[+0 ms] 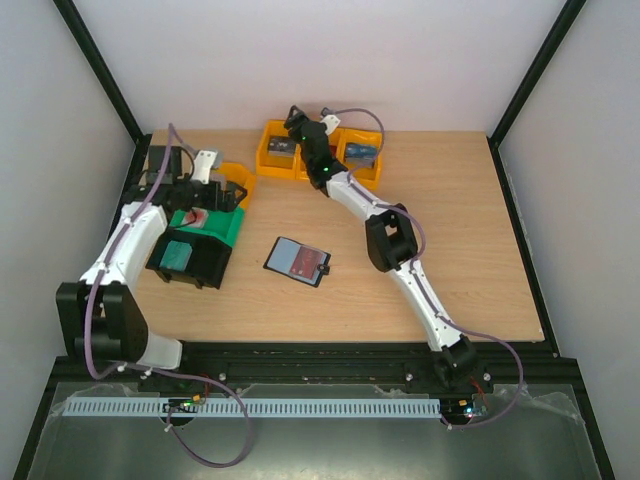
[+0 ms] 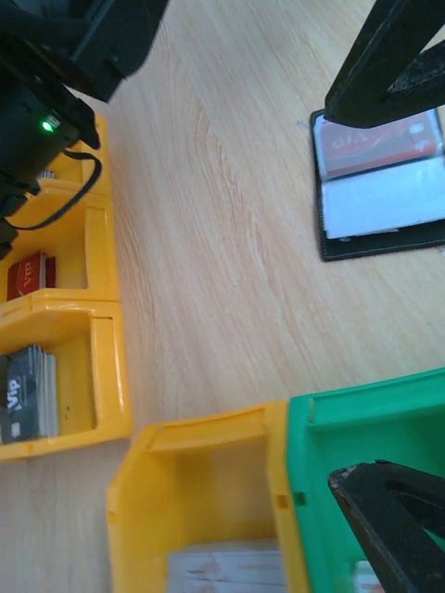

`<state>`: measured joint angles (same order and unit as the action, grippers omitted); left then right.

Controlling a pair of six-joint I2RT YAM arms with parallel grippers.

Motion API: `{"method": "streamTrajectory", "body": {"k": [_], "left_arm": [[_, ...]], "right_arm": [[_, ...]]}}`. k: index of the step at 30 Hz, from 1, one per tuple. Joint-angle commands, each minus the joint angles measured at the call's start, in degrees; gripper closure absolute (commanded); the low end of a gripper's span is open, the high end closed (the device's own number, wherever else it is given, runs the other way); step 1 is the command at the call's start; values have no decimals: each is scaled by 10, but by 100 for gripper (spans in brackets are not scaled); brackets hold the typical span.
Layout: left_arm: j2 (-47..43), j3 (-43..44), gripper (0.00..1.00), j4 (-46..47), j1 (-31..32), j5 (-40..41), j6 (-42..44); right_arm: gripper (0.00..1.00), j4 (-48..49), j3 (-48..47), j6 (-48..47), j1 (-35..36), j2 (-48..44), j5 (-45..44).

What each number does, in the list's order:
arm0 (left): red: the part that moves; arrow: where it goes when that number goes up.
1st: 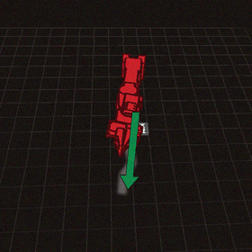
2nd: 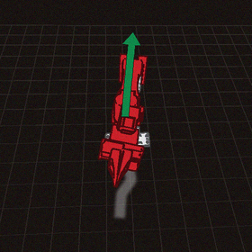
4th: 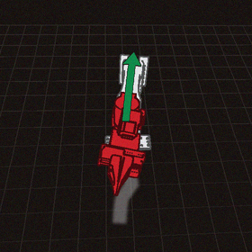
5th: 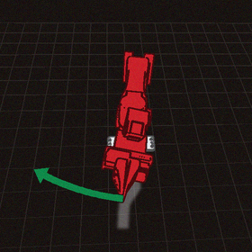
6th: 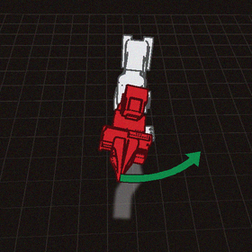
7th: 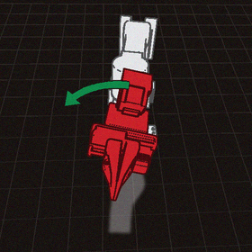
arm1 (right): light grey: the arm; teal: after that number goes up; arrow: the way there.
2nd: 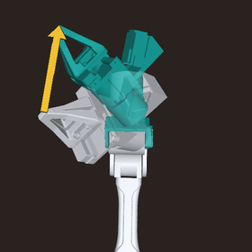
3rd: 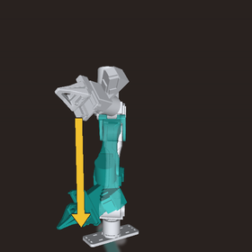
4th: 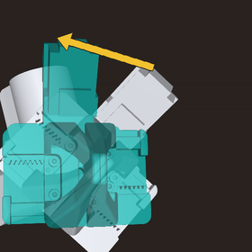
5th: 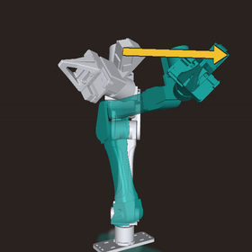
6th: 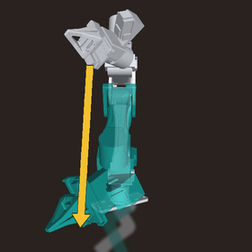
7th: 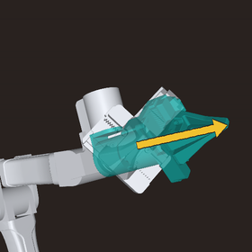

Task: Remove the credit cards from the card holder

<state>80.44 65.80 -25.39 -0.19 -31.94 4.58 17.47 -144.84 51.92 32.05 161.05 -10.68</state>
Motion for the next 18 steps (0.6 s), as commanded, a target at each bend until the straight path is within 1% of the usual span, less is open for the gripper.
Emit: {"method": "streamTrajectory", "body": {"k": [1, 3, 5, 7, 9, 11, 14, 15, 18], "left_arm": [[52, 50, 1, 16, 32, 62, 41], [84, 73, 2, 41, 59, 118, 79], [125, 114, 5, 62, 84, 197, 129], [183, 169, 6, 55, 97, 233, 167], [233, 228, 8, 39, 99, 251, 189], [280, 276, 12, 36, 107, 278, 218], [339, 313, 17, 62, 137, 370, 312], [357, 319, 18, 78, 146, 399, 342], [400, 332, 19, 126, 166, 454, 425]], "right_arm": [[20, 2, -1, -29, -14, -52, 10], [20, -3, 0, -32, -18, -61, 25], [20, -19, 3, -43, -23, -81, 42], [20, -43, 20, -69, -28, -117, 56], [19, -63, 59, -103, -32, -166, 70], [18, -82, 108, -139, -38, -225, 84], [16, -105, 208, -185, -46, -322, 97], [15, -100, 253, -196, -47, -357, 102], [13, -61, 392, -215, -49, -454, 126]]}}
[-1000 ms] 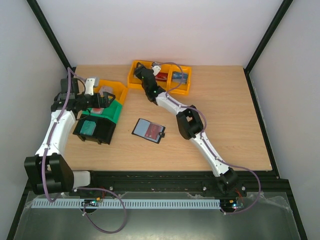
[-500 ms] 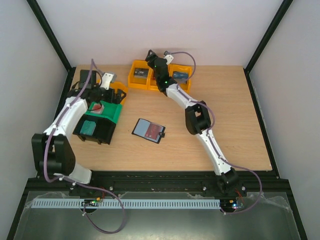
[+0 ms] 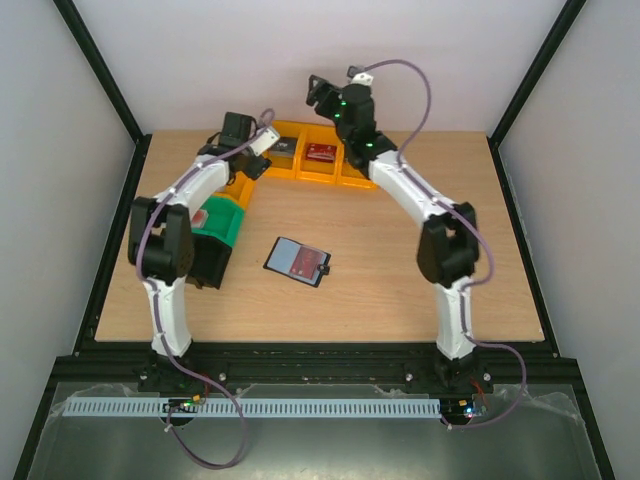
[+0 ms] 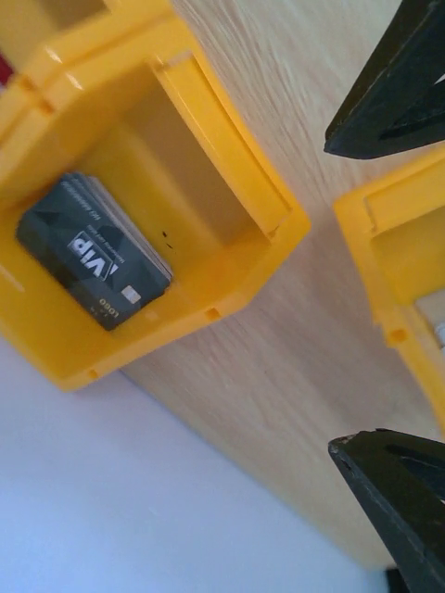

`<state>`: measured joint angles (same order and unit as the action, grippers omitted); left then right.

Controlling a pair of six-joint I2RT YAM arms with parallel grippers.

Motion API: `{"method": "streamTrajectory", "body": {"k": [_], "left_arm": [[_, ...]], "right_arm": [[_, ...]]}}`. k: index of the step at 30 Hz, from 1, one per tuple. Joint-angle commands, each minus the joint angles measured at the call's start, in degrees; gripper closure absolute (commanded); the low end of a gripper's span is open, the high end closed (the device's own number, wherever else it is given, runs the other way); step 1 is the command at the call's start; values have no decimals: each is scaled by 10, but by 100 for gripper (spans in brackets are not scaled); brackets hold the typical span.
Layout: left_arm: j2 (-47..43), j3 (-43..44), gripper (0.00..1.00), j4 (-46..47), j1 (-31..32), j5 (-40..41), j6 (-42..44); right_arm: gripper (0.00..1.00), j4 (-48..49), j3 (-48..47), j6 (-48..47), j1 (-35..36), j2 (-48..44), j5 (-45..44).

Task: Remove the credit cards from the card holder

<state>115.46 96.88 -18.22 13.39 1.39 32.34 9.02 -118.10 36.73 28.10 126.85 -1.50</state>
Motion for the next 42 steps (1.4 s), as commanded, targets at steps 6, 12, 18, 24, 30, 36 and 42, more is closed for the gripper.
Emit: {"method": "streamTrajectory", "body": {"k": [6, 12, 18, 24, 30, 36, 42], "left_arm": [[138, 94, 9, 103, 40, 150, 217], [216, 151, 10, 119, 46, 158, 244], [273, 211, 10, 136, 42, 162, 253], [319, 259, 9, 158, 41, 169, 246], [347, 288, 9, 175, 35, 174, 232], [340, 305, 9, 149, 30, 161, 187], [272, 251, 2, 92, 25, 96, 148]], "right_arm": [[10, 71, 327, -47, -22, -257, 69], [8, 96, 433, -39, -40, -366, 47], [6, 97, 491, -53, -51, -444, 12], [4, 93, 520, -67, -55, -494, -8], [4, 65, 523, -62, -55, -508, 17], [4, 22, 521, -53, -55, -503, 56], [9, -55, 521, -42, -54, -491, 85]]}}
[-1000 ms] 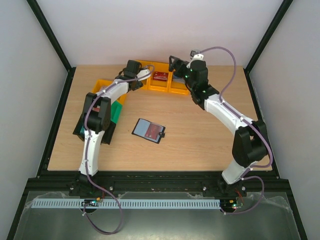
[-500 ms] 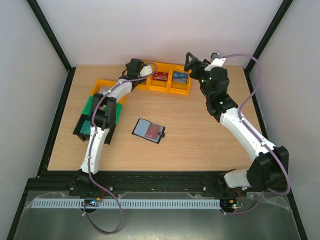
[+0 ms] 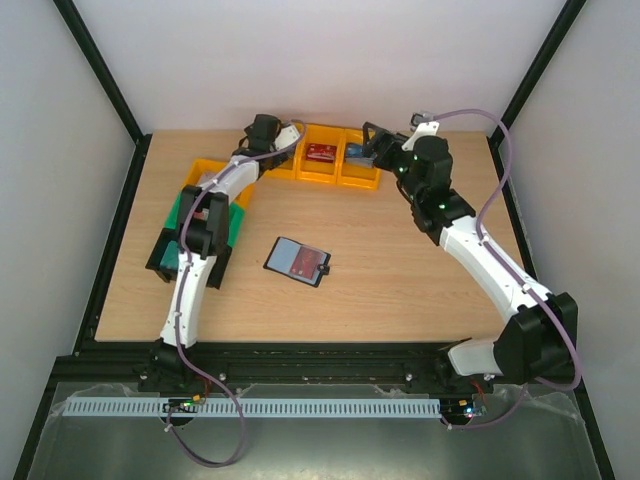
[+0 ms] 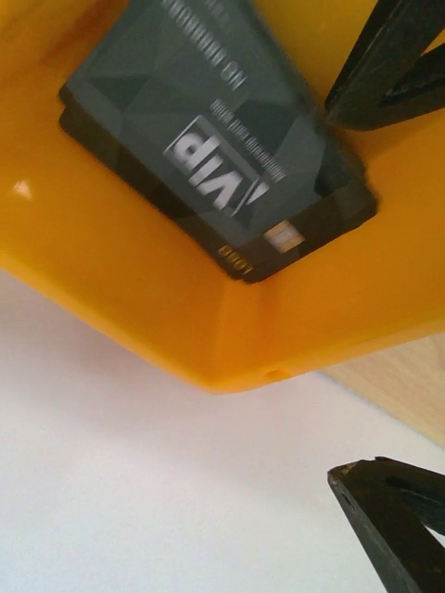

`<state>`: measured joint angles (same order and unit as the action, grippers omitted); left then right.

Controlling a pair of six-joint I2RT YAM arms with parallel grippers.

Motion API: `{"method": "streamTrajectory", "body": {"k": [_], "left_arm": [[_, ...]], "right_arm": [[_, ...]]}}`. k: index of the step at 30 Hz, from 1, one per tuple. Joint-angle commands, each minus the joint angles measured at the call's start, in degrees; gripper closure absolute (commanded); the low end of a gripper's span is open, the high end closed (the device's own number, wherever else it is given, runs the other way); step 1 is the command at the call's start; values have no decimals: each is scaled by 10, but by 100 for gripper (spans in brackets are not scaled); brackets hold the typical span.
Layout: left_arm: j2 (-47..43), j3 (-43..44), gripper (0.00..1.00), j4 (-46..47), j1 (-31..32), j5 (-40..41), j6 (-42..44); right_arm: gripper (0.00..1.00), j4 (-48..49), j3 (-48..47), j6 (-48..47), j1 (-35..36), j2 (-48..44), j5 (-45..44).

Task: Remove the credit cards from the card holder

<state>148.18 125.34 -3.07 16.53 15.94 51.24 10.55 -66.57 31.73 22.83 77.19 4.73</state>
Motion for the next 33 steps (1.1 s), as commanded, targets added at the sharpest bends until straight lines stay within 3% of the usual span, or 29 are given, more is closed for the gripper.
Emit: {"method": "streamTrajectory", "body": {"k": [1, 11, 17, 25, 33], "left_arm": [[-73, -46, 1, -66, -8, -61, -50], [-244, -167, 1, -143, -11, -154, -123], [-369, -293, 1, -183, -11, -194, -210], [-561, -539, 1, -235, -12, -389, -382], [-549, -648, 1, -223, -9, -424, -511]], "right_arm": [[10, -89, 6, 10, 0, 8, 23], [17, -225, 37, 12, 82, 100, -14], [18, -258, 40, 19, 152, 188, 32], [21, -259, 56, 37, 207, 257, 52], [34, -244, 76, 44, 208, 280, 67]]}}
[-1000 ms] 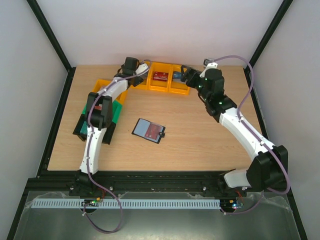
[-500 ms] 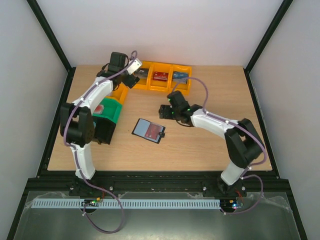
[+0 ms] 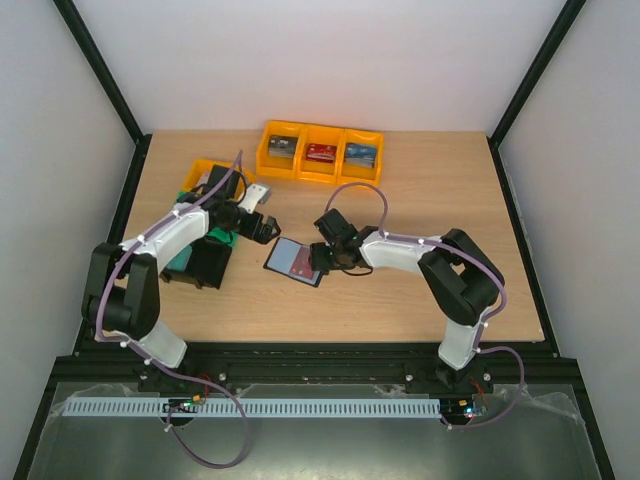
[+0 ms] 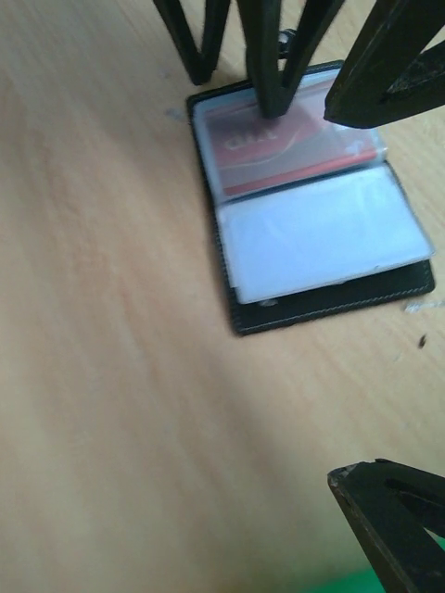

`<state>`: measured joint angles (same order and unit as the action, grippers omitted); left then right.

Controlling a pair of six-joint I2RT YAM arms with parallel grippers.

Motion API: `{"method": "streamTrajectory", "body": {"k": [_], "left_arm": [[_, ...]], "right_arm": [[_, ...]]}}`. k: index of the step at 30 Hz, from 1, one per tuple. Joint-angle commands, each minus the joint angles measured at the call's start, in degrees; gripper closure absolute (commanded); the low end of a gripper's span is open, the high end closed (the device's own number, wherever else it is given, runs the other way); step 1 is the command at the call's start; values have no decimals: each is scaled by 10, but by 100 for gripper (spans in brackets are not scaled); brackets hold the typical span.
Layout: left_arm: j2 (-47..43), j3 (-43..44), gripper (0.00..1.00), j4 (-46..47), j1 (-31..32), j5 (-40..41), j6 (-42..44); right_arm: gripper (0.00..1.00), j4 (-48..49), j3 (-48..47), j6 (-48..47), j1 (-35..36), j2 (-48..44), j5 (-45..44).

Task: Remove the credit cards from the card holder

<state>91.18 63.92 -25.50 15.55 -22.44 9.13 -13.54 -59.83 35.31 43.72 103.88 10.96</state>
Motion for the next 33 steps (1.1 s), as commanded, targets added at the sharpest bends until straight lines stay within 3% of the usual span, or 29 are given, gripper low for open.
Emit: {"method": "streamTrajectory", "body": {"k": [1, 11, 21, 23, 24, 28, 33], "left_arm": [[31, -45, 1, 8, 1, -47, -99], [79, -102, 2, 56, 48, -105, -134], [100, -93, 27, 68, 54, -171, -131], [98, -94, 37, 71, 55, -172, -132], [98, -94, 46, 72, 55, -172, -132], [94, -96, 94, 71, 54, -169, -126], [75, -88, 98, 60, 52, -171, -98]], "right_arm": [[35, -5, 10, 8, -1, 13, 4], [45, 62, 21, 28, -4, 20, 62], [51, 93, 14, 13, -13, 25, 97], [51, 96, 12, 14, -14, 26, 102], [51, 97, 10, 13, -15, 26, 106], [51, 115, 16, 14, -25, 18, 134], [43, 153, 49, -8, -67, -37, 166]]}}
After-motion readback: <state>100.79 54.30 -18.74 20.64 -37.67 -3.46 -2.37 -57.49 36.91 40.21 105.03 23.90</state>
